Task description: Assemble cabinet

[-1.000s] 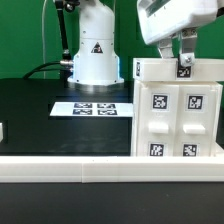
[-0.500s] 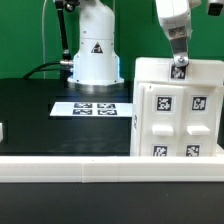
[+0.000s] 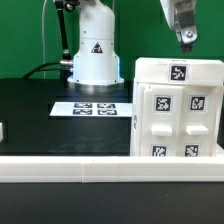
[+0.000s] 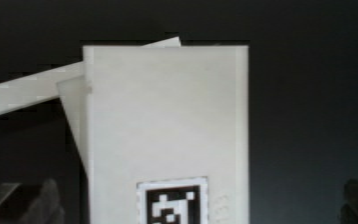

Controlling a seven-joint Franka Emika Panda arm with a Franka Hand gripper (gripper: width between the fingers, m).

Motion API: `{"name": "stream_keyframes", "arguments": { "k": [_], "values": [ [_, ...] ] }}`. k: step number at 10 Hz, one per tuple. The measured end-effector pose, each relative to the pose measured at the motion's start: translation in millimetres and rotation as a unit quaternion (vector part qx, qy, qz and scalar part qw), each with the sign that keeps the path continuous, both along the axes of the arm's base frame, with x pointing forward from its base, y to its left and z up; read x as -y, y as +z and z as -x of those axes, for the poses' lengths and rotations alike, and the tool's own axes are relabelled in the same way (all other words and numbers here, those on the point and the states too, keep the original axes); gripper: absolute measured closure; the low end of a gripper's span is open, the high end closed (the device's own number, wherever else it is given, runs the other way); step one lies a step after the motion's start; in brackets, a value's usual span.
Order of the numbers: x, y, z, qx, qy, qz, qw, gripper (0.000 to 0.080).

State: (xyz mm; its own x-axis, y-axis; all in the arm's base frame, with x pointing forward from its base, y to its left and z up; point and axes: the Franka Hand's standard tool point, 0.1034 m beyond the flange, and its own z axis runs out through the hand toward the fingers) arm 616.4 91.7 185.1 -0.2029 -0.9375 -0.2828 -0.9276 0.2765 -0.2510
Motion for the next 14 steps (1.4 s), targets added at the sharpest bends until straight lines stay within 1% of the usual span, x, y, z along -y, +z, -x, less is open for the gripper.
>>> {"name": "stream_keyframes", "arguments": {
  "k": [1, 3, 4, 6, 7, 8, 11, 12, 13, 14],
  "values": [
    [0.6, 2.9, -2.2, 0.005, -0.005, -0.005, 1.000, 0.0002],
    [0.5, 1.3, -1.7, 0.010, 0.018, 0.003, 1.000, 0.0002],
    [0.4, 0.8, -1.0, 0.014, 0.056, 0.016, 0.998, 0.0002],
    [1.2, 0.2, -1.8, 0.030, 0.166, 0.049, 0.984, 0.0002],
    [2.3, 0.7, -3.0, 0.042, 0.219, 0.066, 0.973, 0.0002],
    [2.6, 1.0, -3.3, 0.050, 0.263, 0.077, 0.960, 0.0002],
    [2.6, 0.6, -2.9, 0.069, 0.347, 0.105, 0.929, 0.0002],
    [3.0, 0.6, -3.0, 0.078, 0.382, 0.116, 0.914, 0.0002],
    [3.8, 0.1, -1.8, 0.085, 0.442, 0.128, 0.884, 0.0002],
    [2.8, -0.4, -1.9, 0.087, 0.499, 0.135, 0.852, 0.0002]
  ]
}}
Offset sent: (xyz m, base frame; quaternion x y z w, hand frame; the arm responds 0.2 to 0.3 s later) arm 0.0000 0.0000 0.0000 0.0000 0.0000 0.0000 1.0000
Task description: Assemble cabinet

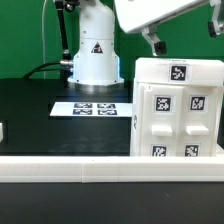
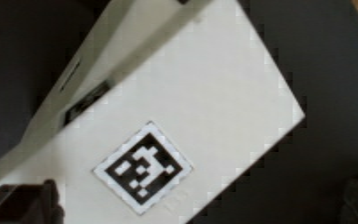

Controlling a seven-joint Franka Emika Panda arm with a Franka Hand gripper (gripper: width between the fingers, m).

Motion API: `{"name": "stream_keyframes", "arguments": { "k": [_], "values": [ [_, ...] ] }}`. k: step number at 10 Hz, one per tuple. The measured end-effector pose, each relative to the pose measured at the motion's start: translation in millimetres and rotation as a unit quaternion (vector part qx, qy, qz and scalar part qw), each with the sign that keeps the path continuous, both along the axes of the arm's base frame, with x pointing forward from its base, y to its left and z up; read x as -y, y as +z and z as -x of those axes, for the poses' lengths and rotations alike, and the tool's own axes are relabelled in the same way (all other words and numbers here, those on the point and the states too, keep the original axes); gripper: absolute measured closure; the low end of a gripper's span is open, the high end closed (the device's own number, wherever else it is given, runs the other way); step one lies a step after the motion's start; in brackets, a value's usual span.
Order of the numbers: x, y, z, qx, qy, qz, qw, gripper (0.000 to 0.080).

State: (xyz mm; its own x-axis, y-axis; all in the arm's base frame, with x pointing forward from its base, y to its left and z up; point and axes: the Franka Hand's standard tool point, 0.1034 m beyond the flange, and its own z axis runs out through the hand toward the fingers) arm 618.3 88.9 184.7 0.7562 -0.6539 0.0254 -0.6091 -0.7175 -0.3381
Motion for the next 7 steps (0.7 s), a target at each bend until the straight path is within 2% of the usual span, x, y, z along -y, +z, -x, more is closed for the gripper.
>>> {"name": "stream_keyframes", "arguments": {
  "k": [3, 5, 6, 7],
  "values": [
    [-1.1, -2.2, -2.6, 0.013, 0.092, 0.018, 0.995, 0.0002],
    [1.0, -3.0, -2.5, 0.030, 0.163, 0.039, 0.985, 0.0002],
    [1.9, -3.0, -2.6, 0.040, 0.206, 0.053, 0.976, 0.0002],
    [2.2, -2.6, -2.7, 0.050, 0.274, 0.082, 0.957, 0.0002]
  ]
}}
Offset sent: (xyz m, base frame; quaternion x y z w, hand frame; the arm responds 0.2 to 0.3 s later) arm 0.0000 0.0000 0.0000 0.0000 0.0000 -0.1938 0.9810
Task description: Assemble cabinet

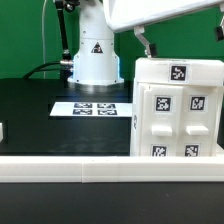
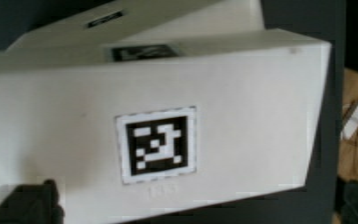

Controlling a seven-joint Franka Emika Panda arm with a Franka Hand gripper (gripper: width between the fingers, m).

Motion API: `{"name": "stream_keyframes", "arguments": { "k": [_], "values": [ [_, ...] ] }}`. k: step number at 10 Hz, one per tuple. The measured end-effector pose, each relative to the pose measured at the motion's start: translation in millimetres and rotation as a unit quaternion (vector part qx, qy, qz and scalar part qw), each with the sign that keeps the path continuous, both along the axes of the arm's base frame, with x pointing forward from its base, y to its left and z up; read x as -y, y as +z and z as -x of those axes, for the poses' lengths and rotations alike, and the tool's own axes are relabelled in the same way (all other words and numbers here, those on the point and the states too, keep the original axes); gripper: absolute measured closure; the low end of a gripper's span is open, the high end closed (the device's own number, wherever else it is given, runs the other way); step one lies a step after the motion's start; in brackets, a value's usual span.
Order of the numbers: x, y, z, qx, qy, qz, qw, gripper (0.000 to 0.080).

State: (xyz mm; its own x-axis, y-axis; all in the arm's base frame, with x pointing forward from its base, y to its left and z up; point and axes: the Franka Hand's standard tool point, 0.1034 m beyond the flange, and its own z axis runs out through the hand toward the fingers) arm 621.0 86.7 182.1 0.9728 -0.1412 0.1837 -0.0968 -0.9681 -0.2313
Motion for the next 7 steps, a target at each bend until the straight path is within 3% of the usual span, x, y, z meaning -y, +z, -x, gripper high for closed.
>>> {"name": "stream_keyframes", "arguments": {
  "k": [3, 7],
  "values": [
    [-1.8, 0.9, 1.2, 0.020, 0.163, 0.055, 0.985, 0.0002],
    [-5.5, -1.2, 7.4, 0.021, 0.314, 0.082, 0.946, 0.0002]
  ]
}}
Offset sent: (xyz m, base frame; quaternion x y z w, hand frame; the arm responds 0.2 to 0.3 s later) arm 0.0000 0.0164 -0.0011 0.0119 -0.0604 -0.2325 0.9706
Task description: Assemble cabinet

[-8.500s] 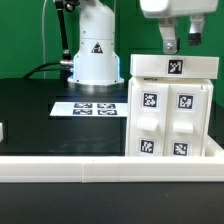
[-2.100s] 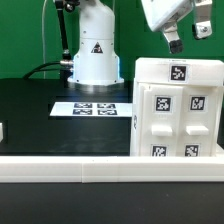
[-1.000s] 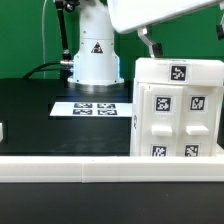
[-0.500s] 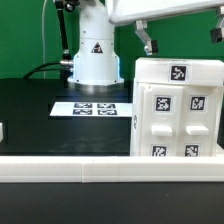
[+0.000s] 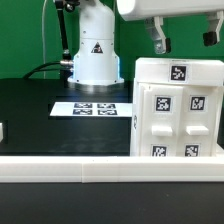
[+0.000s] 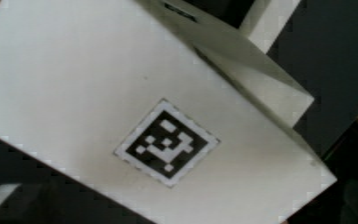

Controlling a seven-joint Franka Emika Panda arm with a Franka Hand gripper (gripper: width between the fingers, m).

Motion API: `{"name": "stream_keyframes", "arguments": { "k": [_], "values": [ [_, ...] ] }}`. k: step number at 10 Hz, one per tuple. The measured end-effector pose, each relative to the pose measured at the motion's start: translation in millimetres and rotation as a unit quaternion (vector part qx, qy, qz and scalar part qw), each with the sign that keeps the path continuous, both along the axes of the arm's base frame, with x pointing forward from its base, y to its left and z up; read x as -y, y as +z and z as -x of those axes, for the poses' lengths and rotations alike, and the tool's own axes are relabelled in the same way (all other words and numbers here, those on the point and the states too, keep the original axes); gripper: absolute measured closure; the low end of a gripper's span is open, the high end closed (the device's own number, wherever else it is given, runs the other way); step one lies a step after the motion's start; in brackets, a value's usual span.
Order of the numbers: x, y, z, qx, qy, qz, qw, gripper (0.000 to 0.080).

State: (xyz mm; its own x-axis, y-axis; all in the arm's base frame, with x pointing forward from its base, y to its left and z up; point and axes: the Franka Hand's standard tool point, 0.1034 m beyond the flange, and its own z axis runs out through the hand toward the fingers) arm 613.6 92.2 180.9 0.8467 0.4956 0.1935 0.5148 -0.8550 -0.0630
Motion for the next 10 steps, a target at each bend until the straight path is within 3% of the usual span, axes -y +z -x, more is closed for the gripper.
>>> {"name": "stream_keyframes", "arguments": {
  "k": [2, 5, 9, 10],
  "values": [
    [2.9, -1.1, 0.0, 0.014, 0.085, 0.018, 0.996, 0.0002],
    [2.6, -11.9, 5.2, 0.028, 0.225, 0.048, 0.973, 0.0002],
    [8.7, -28.6, 2.2, 0.026, 0.375, 0.094, 0.922, 0.0002],
    [8.8, -30.9, 2.6, 0.025, 0.373, 0.094, 0.923, 0.0002]
  ]
}}
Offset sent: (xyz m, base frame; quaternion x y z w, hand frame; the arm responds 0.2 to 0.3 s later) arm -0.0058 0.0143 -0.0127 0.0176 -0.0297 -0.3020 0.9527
